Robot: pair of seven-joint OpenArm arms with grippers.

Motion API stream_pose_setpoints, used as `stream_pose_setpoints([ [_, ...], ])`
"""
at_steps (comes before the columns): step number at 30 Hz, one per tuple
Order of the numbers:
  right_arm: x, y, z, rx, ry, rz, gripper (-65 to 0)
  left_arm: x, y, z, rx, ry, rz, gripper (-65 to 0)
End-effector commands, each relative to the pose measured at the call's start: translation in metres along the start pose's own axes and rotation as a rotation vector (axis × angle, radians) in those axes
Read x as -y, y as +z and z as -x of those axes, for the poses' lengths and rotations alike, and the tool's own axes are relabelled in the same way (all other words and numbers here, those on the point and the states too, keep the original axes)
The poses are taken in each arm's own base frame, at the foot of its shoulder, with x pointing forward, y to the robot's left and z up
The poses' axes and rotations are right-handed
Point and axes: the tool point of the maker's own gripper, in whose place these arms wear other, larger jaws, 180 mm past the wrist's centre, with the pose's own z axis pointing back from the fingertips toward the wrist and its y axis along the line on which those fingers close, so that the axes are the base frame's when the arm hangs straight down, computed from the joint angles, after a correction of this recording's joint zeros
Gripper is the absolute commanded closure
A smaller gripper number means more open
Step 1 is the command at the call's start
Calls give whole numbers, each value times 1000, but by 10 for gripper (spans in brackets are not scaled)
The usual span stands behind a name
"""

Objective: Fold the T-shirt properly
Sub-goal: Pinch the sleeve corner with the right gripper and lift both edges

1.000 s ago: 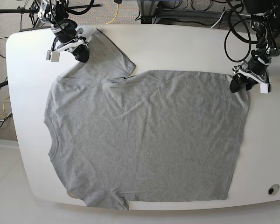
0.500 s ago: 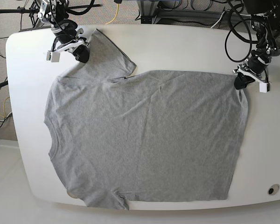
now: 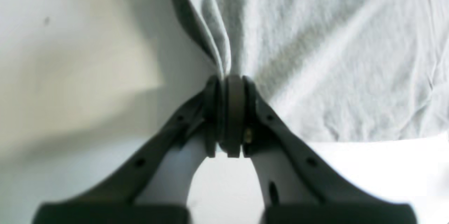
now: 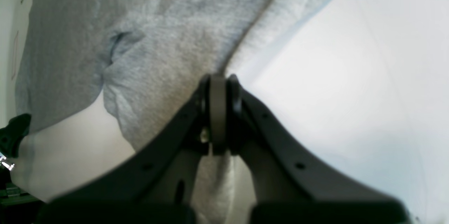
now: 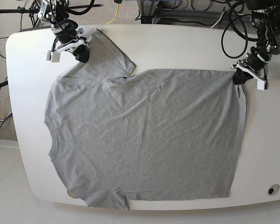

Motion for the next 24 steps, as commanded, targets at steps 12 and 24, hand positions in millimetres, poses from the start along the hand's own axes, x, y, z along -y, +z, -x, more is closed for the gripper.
stream_pose_setpoints([
  [12, 6, 18, -14, 27, 47, 34, 0, 4, 15, 2, -25, -60, 4, 0],
  [24, 13, 33, -13, 24, 53, 65, 0, 11, 27, 8, -25, -91, 3, 0],
])
